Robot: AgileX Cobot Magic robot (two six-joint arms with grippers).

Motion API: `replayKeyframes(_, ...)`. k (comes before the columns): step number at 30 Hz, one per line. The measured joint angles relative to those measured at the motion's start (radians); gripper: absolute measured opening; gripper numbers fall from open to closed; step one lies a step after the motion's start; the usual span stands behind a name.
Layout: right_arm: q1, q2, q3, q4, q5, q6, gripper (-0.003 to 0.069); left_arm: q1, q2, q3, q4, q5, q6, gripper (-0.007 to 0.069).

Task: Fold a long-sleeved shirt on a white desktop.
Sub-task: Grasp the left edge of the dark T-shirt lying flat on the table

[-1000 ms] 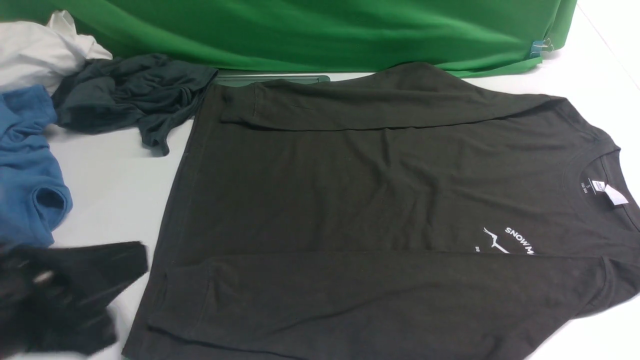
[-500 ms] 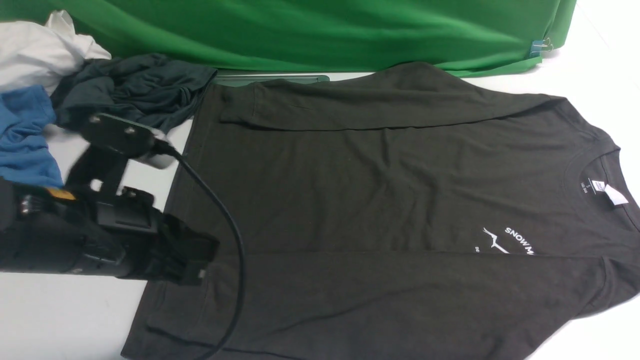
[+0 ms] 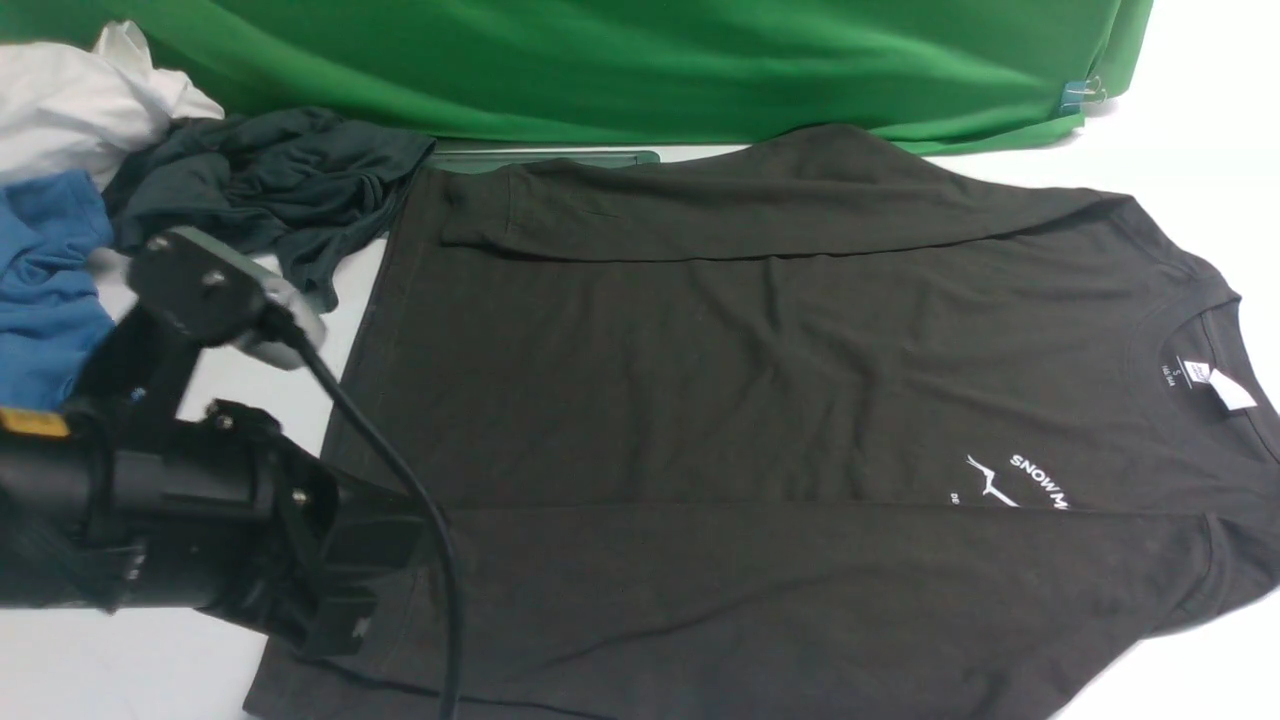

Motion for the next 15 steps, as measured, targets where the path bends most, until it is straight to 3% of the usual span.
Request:
replayKeyframes(4,0.010,0.001,-0.007,0.003,0.013,0.070,0.0233,0.000,0.007,0.000,0.000,0.000,0.000,0.0019)
replayKeyframes(6,0.049,0.039,-0.076,0.007,0.160,0.070,0.0228,-0.019,0.031,-0.006,0.008,-0.008,-0.001,0.0019)
replayKeyframes(15,0.339,0.460,-0.649,0.004,0.804,-0.444,0.0233,-0.211,0.194,-0.097,0.209,0.000,-0.097,0.0019)
